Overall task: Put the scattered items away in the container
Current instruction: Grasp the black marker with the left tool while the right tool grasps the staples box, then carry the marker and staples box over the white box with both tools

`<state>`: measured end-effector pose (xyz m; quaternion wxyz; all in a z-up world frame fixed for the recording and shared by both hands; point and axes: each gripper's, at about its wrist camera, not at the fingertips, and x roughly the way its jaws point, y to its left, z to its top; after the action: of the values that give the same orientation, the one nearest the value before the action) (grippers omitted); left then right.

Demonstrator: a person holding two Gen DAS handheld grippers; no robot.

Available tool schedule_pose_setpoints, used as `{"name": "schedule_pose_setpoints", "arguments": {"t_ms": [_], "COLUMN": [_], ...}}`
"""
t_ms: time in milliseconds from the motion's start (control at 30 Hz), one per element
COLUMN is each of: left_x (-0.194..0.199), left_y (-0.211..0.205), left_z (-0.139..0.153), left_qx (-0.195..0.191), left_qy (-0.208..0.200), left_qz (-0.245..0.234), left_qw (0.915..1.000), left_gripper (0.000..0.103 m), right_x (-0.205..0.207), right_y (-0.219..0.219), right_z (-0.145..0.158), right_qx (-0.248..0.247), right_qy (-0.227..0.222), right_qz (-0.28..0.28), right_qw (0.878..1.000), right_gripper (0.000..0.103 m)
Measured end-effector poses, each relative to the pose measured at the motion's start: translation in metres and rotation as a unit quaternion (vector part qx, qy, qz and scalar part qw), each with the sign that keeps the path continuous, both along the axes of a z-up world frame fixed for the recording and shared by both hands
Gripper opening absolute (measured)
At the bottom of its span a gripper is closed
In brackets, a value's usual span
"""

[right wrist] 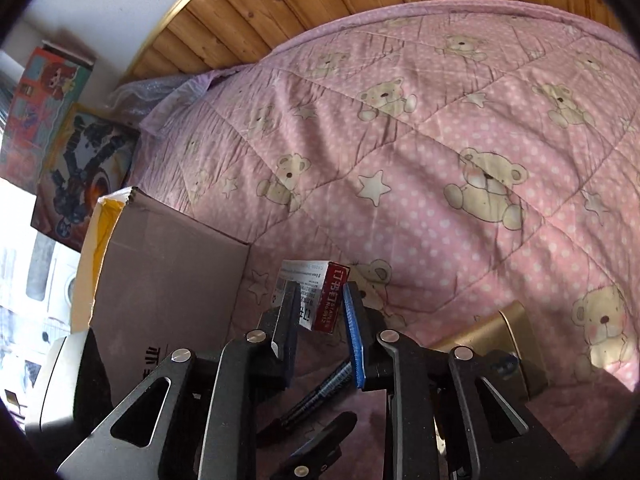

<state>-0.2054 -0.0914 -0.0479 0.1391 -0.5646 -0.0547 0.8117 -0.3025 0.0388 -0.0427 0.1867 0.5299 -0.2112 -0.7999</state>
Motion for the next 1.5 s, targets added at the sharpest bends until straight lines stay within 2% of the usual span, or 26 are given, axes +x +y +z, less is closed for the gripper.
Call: {"name": "schedule_pose_setpoints", "arguments": {"t_ms": [33,200,333,433,533,633,700,733,900,1000,1033,1067,1100,1200,1300,1367,1400,1433,1500], "left_x": [0.000,0.001,0.004,0.008,0.010,0.012,0.013,0.014,0.023,0.029,0.031,0.033,0.035,0.041,0.044,0.046,0.048,0.049,0.050], "left_y": [-0.001,-0.008,-0.017,-0.017,-0.016,-0.016,-0.016,-0.015,-0.010,-0.010,-0.011,-0.012,-0.013,-0.015,-0.017,-0.019,-0.020,-0.021,-0.022], "left_z": [0.000,0.000,-0.001,0.000,-0.001,-0.001,0.000,0.002,0.002,0.002,0.002,0.002,0.002,0.001,0.002,0.002,0.002,0.003,0.003], "left_qx": [0.000,0.006,0.015,0.012,0.009,0.009,0.018,0.020,0.025,0.027,0.028,0.030,0.033,0.035,0.038,0.041,0.041,0.042,0.045], "left_qy": [0.001,0.001,0.000,0.007,0.013,0.017,0.020,0.022,0.018,0.017,0.017,0.017,0.017,0.016,0.014,0.012,0.012,0.012,0.010], "left_qz": [0.000,0.008,0.028,0.035,0.031,0.018,0.014,0.011,-0.011,-0.018,-0.018,-0.017,-0.016,-0.016,-0.013,-0.013,-0.013,-0.013,-0.011], "left_qw": [1.0000,0.9999,0.9995,0.9993,0.9994,0.9997,0.9995,0.9995,0.9995,0.9993,0.9993,0.9993,0.9992,0.9991,0.9991,0.9990,0.9990,0.9990,0.9989], "left_gripper": [0.052,0.043,0.043,0.043,0.041,0.040,0.026,0.024,0.017,0.016,0.016,0.016,0.015,0.015,0.015,0.015,0.015,0.015,0.015], "right_x": [-0.005,-0.021,-0.026,-0.033,-0.036,-0.035,-0.033,-0.032,-0.027,-0.024,-0.024,-0.023,-0.024,-0.030,-0.035,-0.037,-0.037,-0.038,-0.041], "right_y": [-0.001,-0.006,-0.019,-0.035,-0.047,-0.047,-0.045,-0.044,-0.041,-0.052,-0.057,-0.065,-0.072,-0.098,-0.122,-0.127,-0.126,-0.123,-0.111], "right_z": [-0.003,-0.007,-0.006,-0.016,-0.023,-0.020,-0.016,-0.014,-0.004,0.003,0.005,0.007,0.008,0.005,-0.011,-0.018,-0.018,-0.017,-0.015], "right_qx": [-0.016,-0.049,-0.034,0.007,0.025,0.010,0.009,0.013,0.052,0.105,0.122,0.141,0.158,0.190,0.217,0.209,0.210,0.211,0.197], "right_qy": [-0.005,-0.024,-0.028,-0.039,-0.039,-0.032,-0.029,-0.026,-0.017,0.006,0.012,0.022,0.032,0.050,0.055,0.059,0.062,0.061,0.050], "right_qz": [0.007,0.038,0.081,0.109,0.127,0.138,0.142,0.146,0.164,0.211,0.233,0.255,0.279,0.347,0.401,0.414,0.413,0.409,0.394], "right_qw": [1.000,0.998,0.996,0.993,0.991,0.990,0.989,0.989,0.985,0.972,0.965,0.956,0.947,0.917,0.888,0.884,0.884,0.886,0.896], "right_gripper": [0.022,0.025,0.038,0.037,0.024,0.019,0.017,0.010,0.008,0.017,0.039,0.049,0.053,0.055,0.056,0.056,0.050,0.042,0.041]}}
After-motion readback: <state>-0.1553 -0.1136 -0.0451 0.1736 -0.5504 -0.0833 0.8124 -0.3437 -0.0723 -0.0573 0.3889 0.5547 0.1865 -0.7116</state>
